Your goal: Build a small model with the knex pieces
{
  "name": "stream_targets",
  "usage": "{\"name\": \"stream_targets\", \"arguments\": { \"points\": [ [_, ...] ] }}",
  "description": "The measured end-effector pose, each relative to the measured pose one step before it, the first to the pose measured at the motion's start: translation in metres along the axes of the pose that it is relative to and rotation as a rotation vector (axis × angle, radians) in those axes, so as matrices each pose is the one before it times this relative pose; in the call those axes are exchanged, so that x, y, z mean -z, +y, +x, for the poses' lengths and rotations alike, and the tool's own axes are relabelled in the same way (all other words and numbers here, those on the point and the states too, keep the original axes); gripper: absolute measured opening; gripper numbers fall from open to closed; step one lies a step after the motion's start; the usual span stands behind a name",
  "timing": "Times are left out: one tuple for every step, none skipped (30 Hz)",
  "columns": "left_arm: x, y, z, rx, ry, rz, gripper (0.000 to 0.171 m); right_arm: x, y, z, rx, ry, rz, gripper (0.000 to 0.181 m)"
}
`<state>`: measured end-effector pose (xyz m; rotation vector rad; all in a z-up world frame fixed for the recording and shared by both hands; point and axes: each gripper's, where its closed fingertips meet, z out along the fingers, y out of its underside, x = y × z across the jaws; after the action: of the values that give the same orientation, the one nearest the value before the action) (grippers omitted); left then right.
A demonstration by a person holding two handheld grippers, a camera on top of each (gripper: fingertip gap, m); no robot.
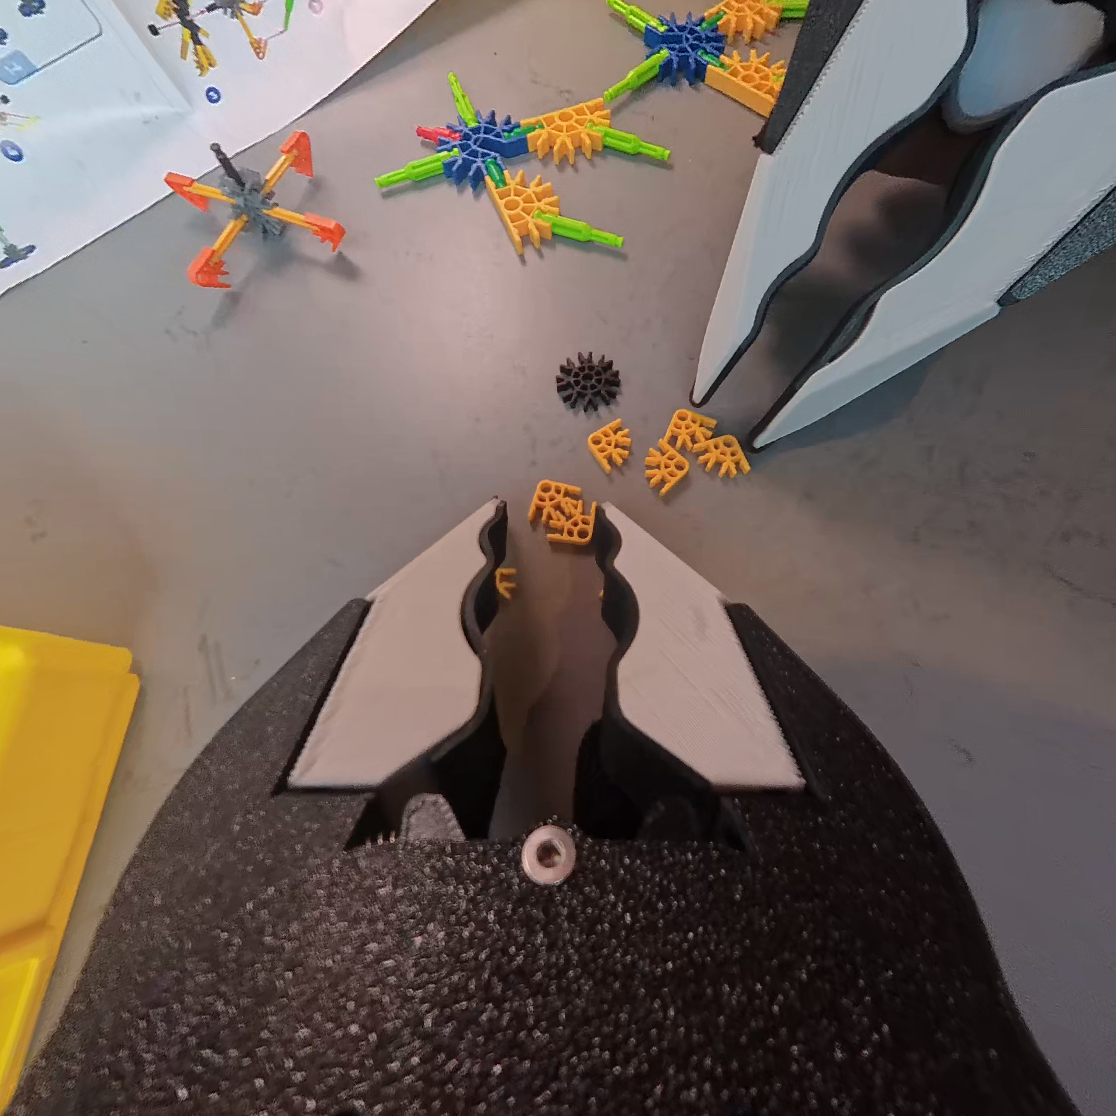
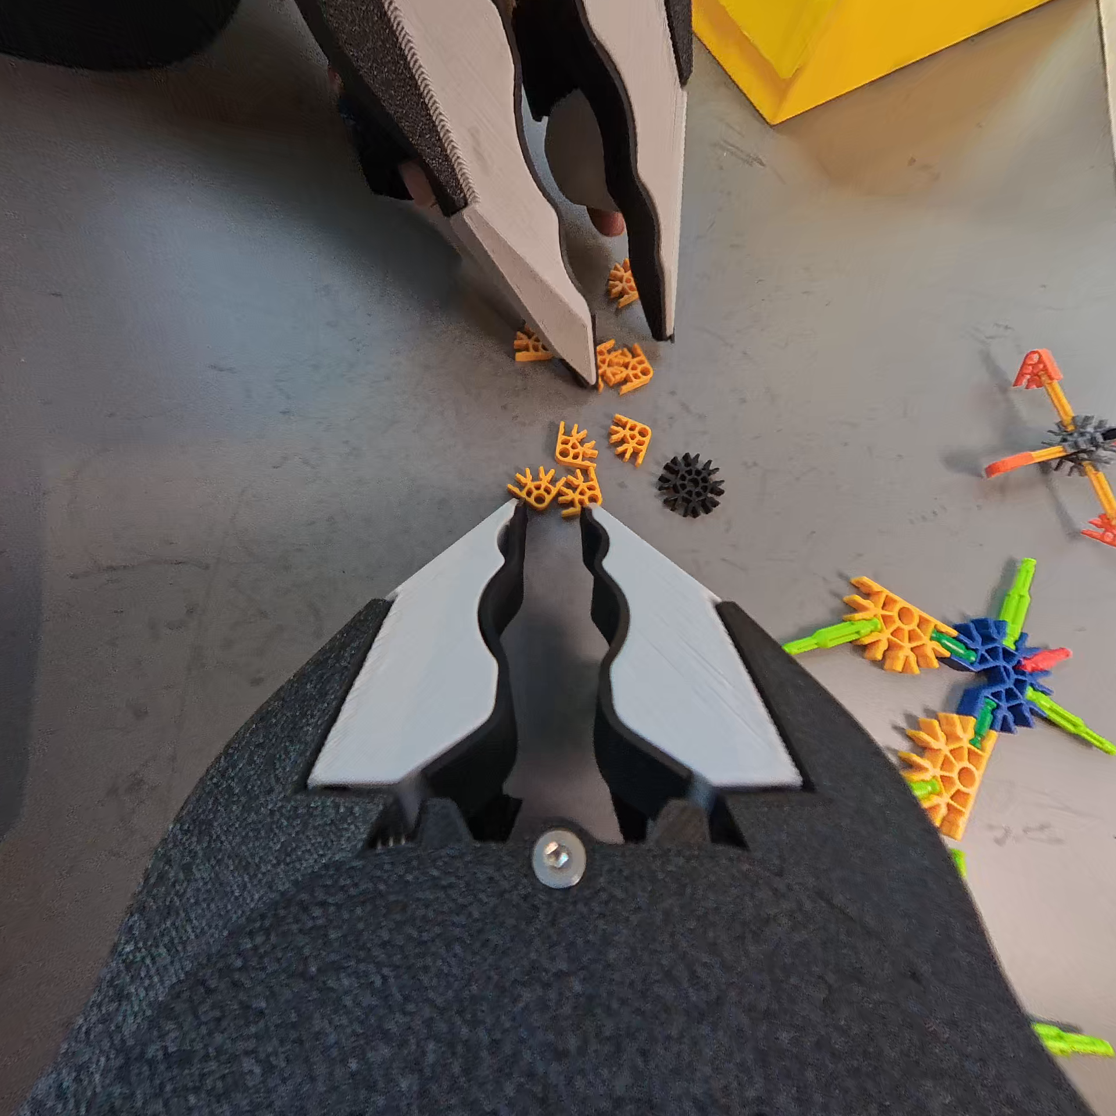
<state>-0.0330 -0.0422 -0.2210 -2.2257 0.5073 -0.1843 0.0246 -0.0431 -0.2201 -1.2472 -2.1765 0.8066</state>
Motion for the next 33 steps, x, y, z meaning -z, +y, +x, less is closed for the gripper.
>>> {"name": "stream_targets", "arguments": {
  "points": [
    [0.00231, -0.00105, -0.00369, 0.0091, -0.0147, 0.01262, 0.030, 0.00111, 0.00126, 0.00176, -0.0073, 0.0027, 0.0006, 0.017],
    [0.00302, -0.00237, -0.00270, 0.0163, -0.0067, 0.01967, 0.033, 0.00153, 0.00174, 0.00162, -0.0121, -0.0008, -0.0007, 0.020],
    [0.00356, -0.00298, -0.00280, 0.0216, -0.0045, 0.02312, 0.035, 0.00186, 0.00216, 0.00197, -0.0140, 0.0000, -0.0017, 0.022],
    [0.00388, -0.00321, -0.00305, 0.0229, -0.0053, 0.02351, 0.037, 0.00194, 0.00211, 0.00310, -0.0144, 0.0076, -0.0042, 0.023],
    [0.00381, -0.00314, -0.00397, 0.0228, -0.0093, 0.02276, 0.038, 0.00157, 0.00236, 0.00337, -0.0175, 0.0112, -0.0114, 0.024],
    [0.00377, -0.00315, -0.00438, 0.0220, -0.0115, 0.02183, 0.039, 0.00060, 0.00244, 0.00113, -0.0179, 0.0001, -0.0183, 0.027],
    [0.00333, -0.00312, -0.00432, 0.0210, -0.0093, 0.02043, 0.040, 0.00002, -0.00001, -0.00059, -0.0164, -0.0075, -0.0079, 0.027],
    [0.00293, -0.00298, -0.00389, 0.0201, -0.0069, 0.01853, 0.041, -0.00074, -0.00021, -0.00100, -0.0080, -0.0037, -0.0091, 0.027],
    [0.00247, -0.00271, -0.00341, 0.0184, -0.0057, 0.01536, 0.041, -0.00095, -0.00091, -0.00055, -0.0005, 0.0013, -0.0076, 0.026],
    [0.00202, -0.00205, -0.00268, 0.0144, -0.0047, 0.01151, 0.041, -0.00103, -0.00143, -0.00081, -0.0015, -0.0007, -0.0059, 0.026],
    [0.00145, -0.00119, -0.00190, 0.0091, -0.0023, 0.00668, 0.041, -0.00186, -0.00184, -0.00122, -0.0051, -0.0034, -0.0045, 0.026],
    [0.00105, -0.00019, -0.00122, 0.0046, -0.0015, 0.00196, 0.041, -0.00215, -0.00223, -0.00186, -0.0059, -0.0070, -0.0015, 0.024],
    [0.00072, 0.00007, -0.00112, 0.0025, -0.0040, 0.00035, 0.042, -0.00229, -0.00262, -0.00262, -0.0021, -0.0108, 0.0019, 0.024],
    [0.00072, -0.00036, -0.00053, 0.0011, -0.0023, 0.00270, 0.042, -0.00216, -0.00308, -0.00267, 0.0022, -0.0101, 0.0044, 0.024],
    [0.00051, -0.00008, 0.00023, 0.0015, 0.0020, 0.00114, 0.042, -0.00228, -0.00297, -0.00224, 0.0018, -0.0066, 0.0034, 0.024],
    [0.00039, 0.00014, 0.00026, 0.0023, 0.0024, -0.00183, 0.042, -0.00239, -0.00313, -0.00204, 0.0030, -0.0052, 0.0043, 0.024],
    [0.00021, 0.00025, -0.00020, 0.0019, -0.0019, -0.00137, 0.042, -0.00242, -0.00319, -0.00230, 0.0046, -0.0055, 0.0051, 0.024],
    [0.00023, 0.00017, -0.00053, 0.0006, -0.0038, -0.00046, 0.042, -0.00250, -0.00316, -0.00201, 0.0046, -0.0032, 0.0058, 0.024],
    [0.00012, 0.00036, -0.00078, 0.0013, -0.0042, -0.00087, 0.042, -0.00249, -0.00320, -0.00151, 0.0043, -0.0007, 0.0070, 0.024],
    [0.00029, 0.00006, -0.00101, 0.0029, -0.0058, 0.00177, 0.042, -0.00227, -0.00282, -0.00102, 0.0051, 0.0016, 0.0074, 0.024],
    [0.00027, -0.00028, -0.00111, 0.0042, -0.0051, 0.00362, 0.044, -0.00176, -0.00247, -0.00040, 0.0057, 0.0043, 0.0084, 0.024],
    [0.00046, -0.00050, -0.00080, 0.0048, -0.0027, 0.00332, 0.045, -0.00120, -0.00215, -0.00016, 0.0038, 0.0022, 0.0107, 0.024],
    [0.00042, -0.00059, -0.00064, 0.0045, -0.0014, 0.00388, 0.046, -0.00028, -0.00214, -0.00002, -0.0010, -0.0029, 0.0166, 0.024],
    [0.00049, -0.00057, -0.00058, 0.0038, -0.0008, 0.00405, 0.046, 0.00116, -0.00262, 0.00114, -0.0077, -0.0014, 0.0237, 0.024],
    [0.00056, -0.00061, -0.00065, 0.0034, -0.0011, 0.00372, 0.046, 0.00302, -0.00332, 0.00331, -0.0132, 0.0058, 0.0281, 0.024],
    [0.00048, -0.00055, -0.00052, 0.0030, -0.0006, 0.00382, 0.046, 0.00485, -0.00456, 0.00484, -0.0154, 0.0098, 0.0365, 0.024],
    [0.00042, -0.00041, -0.00058, 0.0038, -0.0005, 0.00309, 0.046, 0.00629, -0.00582, 0.00603, -0.0193, 0.0134, 0.0459, 0.024],
    [0.00018, -0.00034, -0.00067, 0.0048, -0.0005, 0.00311, 0.046, 0.00703, -0.00573, 0.00748, -0.0242, 0.0194, 0.0457, 0.024],
    [0.00009, -0.00009, -0.00046, 0.0056, 0.0015, 0.00220, 0.046, 0.00732, -0.00495, 0.00842, -0.0263, 0.0233, 0.0392, 0.024],
    [-0.00017, 0.00000, -0.00046, 0.0067, 0.0015, 0.00210, 0.046, 0.00746, -0.00465, 0.00929, -0.0238, 0.0291, 0.0371, 0.025],
    [-0.00005, -0.00004, -0.00014, 0.0065, 0.0030, 0.00204, 0.046, 0.00740, -0.00456, 0.01030, -0.0193, 0.0372, 0.0373, 0.026],
    [-0.00006, 0.00002, 0.00028, 0.0059, 0.0049, 0.00159, 0.046, 0.00731, -0.00369, 0.01084, -0.0150, 0.0411, 0.0326, 0.026],
    [-0.00003, -0.00048, 0.00021, 0.0046, 0.0039, 0.00457, 0.046, 0.00699, -0.00275, 0.01172, -0.0112, 0.0468, 0.0270, 0.027]
  ]
}}
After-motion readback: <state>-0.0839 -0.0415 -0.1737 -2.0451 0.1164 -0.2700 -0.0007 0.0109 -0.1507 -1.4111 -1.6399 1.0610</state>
